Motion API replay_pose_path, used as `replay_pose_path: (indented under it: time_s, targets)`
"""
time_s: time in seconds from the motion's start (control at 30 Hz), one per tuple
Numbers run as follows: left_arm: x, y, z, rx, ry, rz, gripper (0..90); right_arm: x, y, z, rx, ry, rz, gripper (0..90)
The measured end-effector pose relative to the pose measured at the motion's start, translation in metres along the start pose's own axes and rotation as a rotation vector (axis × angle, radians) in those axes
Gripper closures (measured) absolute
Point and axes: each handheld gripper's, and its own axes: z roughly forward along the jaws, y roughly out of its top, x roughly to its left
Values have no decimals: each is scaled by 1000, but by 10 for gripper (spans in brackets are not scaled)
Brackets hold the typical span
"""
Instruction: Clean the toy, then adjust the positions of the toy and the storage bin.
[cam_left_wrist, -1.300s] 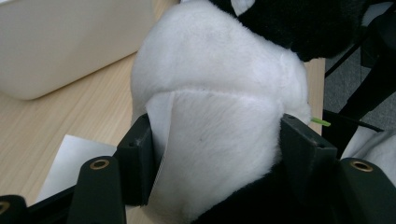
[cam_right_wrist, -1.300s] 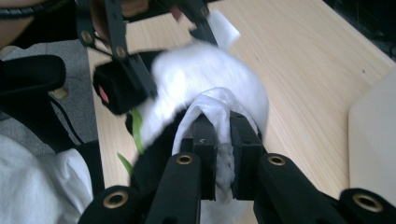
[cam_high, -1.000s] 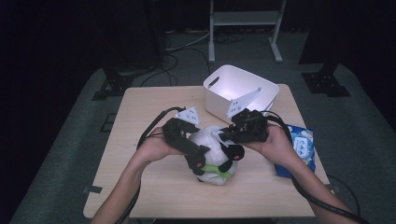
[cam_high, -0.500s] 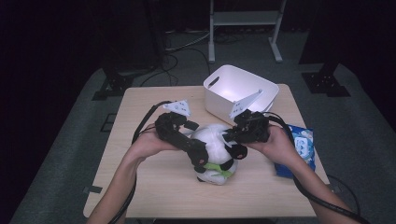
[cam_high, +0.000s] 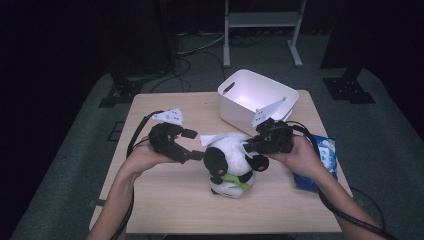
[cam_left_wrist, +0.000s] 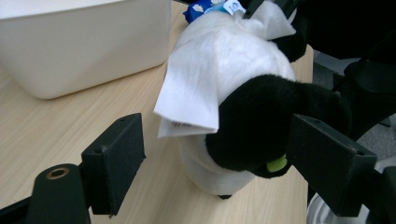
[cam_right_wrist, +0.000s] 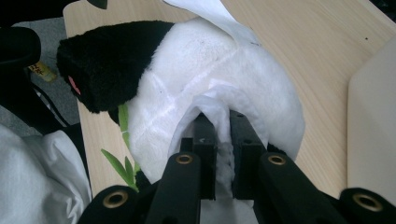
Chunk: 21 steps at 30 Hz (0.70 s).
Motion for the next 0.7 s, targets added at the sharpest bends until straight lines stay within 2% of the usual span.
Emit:
replay_pose_path:
  time_s: [0.47, 0.7]
  targets:
    - [-1, -11, 0, -1, -6, 0, 162, -1, -5, -2, -6, 2, 1, 825]
    - [-1, -20, 6, -8, -28, -1, 162, -1, -7, -3, -12, 4, 8, 825]
